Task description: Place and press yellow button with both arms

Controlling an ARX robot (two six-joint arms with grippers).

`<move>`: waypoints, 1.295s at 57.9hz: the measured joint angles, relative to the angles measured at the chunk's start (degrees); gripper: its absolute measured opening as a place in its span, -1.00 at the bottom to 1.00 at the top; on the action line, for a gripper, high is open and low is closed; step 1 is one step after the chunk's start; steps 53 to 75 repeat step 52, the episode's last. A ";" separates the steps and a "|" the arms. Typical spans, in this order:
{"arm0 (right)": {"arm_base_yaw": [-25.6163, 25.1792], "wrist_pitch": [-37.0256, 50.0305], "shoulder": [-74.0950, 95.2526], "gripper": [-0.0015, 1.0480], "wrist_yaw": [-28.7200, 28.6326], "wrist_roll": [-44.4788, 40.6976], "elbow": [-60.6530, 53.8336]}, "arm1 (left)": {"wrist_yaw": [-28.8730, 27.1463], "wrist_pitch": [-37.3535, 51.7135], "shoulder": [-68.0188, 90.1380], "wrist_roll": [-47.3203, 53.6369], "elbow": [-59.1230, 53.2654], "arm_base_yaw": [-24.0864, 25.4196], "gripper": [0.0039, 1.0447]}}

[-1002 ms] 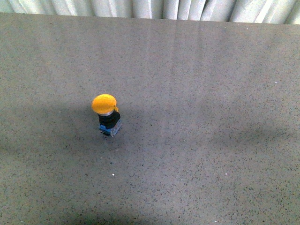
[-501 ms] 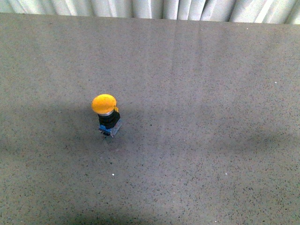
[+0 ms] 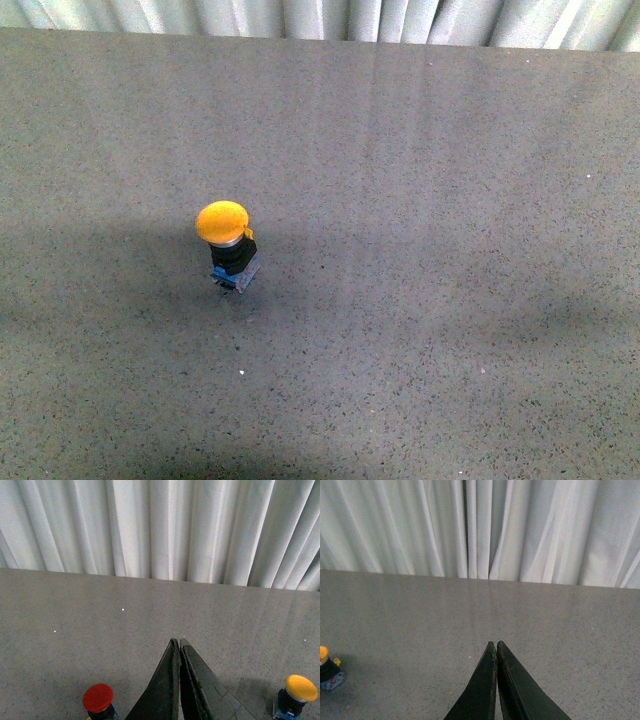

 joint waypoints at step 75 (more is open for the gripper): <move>0.00 -0.04 -0.09 0.82 0.00 -0.09 0.00 | 0.00 0.00 0.00 0.11 0.00 0.00 0.83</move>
